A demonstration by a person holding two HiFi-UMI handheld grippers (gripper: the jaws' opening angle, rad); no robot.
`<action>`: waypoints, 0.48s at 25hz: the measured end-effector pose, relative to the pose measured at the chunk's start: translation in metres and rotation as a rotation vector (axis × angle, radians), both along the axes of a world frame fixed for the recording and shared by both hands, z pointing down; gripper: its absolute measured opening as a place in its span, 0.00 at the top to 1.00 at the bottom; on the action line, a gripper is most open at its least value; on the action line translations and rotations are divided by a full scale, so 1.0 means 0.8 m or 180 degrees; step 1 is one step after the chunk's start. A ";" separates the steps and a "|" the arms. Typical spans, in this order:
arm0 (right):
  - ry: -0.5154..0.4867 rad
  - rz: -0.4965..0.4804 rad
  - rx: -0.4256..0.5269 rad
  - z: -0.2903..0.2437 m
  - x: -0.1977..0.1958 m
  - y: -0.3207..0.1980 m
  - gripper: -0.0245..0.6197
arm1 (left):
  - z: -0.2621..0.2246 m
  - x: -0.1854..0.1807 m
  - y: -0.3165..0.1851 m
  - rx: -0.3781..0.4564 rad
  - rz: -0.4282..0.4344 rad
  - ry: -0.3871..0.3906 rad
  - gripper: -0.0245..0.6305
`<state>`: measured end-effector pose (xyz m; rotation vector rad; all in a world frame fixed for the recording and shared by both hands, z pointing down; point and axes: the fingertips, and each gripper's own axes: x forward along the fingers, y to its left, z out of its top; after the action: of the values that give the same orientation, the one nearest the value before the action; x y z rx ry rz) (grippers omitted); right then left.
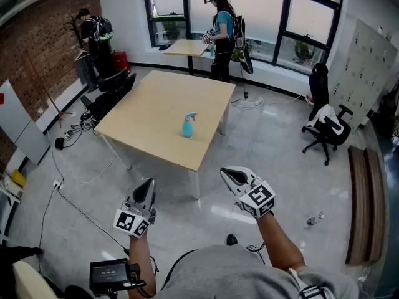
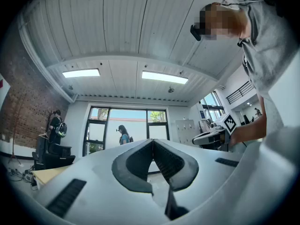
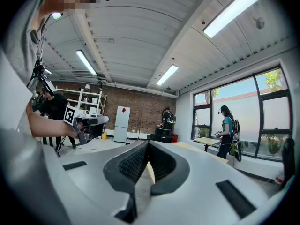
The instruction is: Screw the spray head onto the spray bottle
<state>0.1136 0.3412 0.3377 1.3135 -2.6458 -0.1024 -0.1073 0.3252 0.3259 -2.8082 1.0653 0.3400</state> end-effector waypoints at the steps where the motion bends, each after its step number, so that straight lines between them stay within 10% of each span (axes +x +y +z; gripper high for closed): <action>1: 0.0003 0.0002 0.0000 0.000 0.000 0.002 0.95 | 0.000 0.000 0.001 -0.0002 0.0002 0.0006 0.95; 12: 0.0001 0.0072 -0.0029 0.005 0.015 0.031 0.95 | 0.012 0.013 0.027 -0.0065 0.0055 0.0009 0.95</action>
<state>0.1253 0.3664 0.3414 1.3400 -2.6272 -0.0875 -0.0971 0.3471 0.3355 -2.8371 1.0517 0.3370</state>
